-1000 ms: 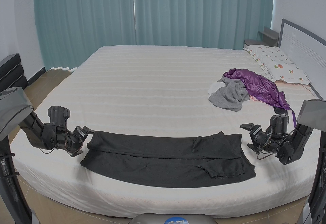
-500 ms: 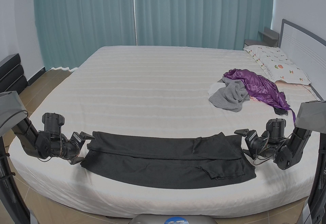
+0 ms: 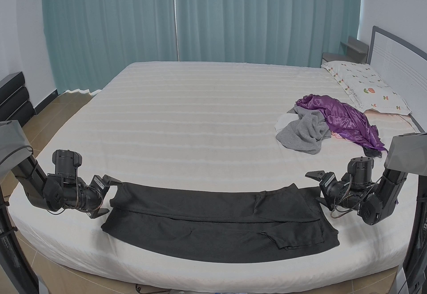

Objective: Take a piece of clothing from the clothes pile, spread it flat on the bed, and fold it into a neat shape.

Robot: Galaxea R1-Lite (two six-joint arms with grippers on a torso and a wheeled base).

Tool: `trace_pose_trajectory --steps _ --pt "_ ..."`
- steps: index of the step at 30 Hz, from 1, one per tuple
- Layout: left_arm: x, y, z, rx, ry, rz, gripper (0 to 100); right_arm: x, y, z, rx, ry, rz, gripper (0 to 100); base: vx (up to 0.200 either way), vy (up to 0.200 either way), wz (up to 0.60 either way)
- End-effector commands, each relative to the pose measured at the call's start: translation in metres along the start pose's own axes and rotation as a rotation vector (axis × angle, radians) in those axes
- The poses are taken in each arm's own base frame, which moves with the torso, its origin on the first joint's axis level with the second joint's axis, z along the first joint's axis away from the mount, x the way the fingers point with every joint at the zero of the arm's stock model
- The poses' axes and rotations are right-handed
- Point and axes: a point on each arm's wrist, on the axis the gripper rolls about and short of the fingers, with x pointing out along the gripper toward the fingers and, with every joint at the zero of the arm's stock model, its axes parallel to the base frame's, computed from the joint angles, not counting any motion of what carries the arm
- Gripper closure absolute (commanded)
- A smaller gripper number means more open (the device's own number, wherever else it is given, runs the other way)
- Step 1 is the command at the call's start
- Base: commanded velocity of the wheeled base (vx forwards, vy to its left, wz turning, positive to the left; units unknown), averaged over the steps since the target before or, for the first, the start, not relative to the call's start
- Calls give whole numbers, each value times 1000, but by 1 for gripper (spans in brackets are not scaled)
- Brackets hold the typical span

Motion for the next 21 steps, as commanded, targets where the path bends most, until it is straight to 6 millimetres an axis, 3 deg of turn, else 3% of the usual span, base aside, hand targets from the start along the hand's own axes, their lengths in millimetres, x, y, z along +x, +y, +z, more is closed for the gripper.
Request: trace_pose_trajectory --steps 1,12,21 --pt "-8 -5 -2 11 -9 -18 0 -2 4 0 -5 -2 12 0 0 0 0" --pt "-37 7 -34 122 19 24 0 -31 15 -1 -16 -12 35 0 0 0 0" --pt "-39 27 -50 108 35 127 0 -57 -7 -20 -5 3 9 0 0 0 0"
